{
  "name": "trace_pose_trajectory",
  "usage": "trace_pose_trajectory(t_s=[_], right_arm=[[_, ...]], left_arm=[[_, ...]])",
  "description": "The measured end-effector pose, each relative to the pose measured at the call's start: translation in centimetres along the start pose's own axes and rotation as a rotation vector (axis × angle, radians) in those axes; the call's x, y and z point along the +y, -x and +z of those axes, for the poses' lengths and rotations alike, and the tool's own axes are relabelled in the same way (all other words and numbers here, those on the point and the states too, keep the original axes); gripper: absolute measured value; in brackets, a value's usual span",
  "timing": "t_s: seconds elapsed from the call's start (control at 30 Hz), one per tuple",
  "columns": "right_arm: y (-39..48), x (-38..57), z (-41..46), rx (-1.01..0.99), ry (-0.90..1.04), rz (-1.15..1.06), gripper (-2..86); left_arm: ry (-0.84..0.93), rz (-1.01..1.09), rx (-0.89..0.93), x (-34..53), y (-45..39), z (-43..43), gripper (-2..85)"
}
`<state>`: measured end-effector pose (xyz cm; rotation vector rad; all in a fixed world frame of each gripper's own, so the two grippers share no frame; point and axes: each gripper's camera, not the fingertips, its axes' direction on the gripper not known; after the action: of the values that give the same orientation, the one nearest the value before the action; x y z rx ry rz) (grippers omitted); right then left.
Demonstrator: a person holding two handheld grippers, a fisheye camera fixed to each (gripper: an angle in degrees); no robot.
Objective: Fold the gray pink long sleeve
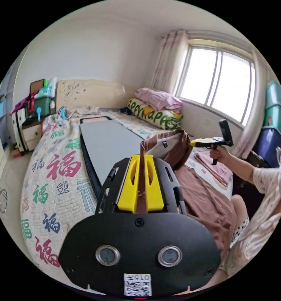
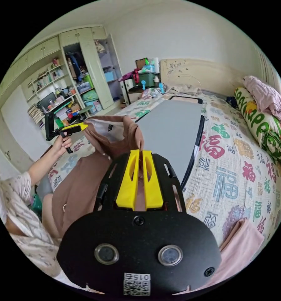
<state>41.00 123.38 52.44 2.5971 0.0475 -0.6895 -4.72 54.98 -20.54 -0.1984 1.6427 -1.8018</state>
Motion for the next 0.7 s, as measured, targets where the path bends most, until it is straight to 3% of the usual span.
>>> trace_pose_trajectory(t_s=[0.17, 0.37, 0.47, 0.7], right_arm=[[9.1, 15.1, -12.3, -0.108, 0.03, -0.07, 0.4], [18.3, 32.2, -13.0, -0.067, 0.252, -0.133, 0.5], [19.9, 36.6, -12.4, -0.05, 0.327, -0.12, 0.5], [20.7, 37.1, -13.3, 0.014, 0.328, -0.12, 1.0]], left_arm=[[0.036, 0.201, 0.179, 11.2, -12.7, -12.2, 1.1], [0.313, 0.199, 0.249, 25.3, -23.5, -12.4, 1.1], [0.428, 0.212, 0.249, 28.9, -26.3, -10.9, 1.1], [0.497, 0.215, 0.223, 30.4, -28.3, -8.8, 1.5]])
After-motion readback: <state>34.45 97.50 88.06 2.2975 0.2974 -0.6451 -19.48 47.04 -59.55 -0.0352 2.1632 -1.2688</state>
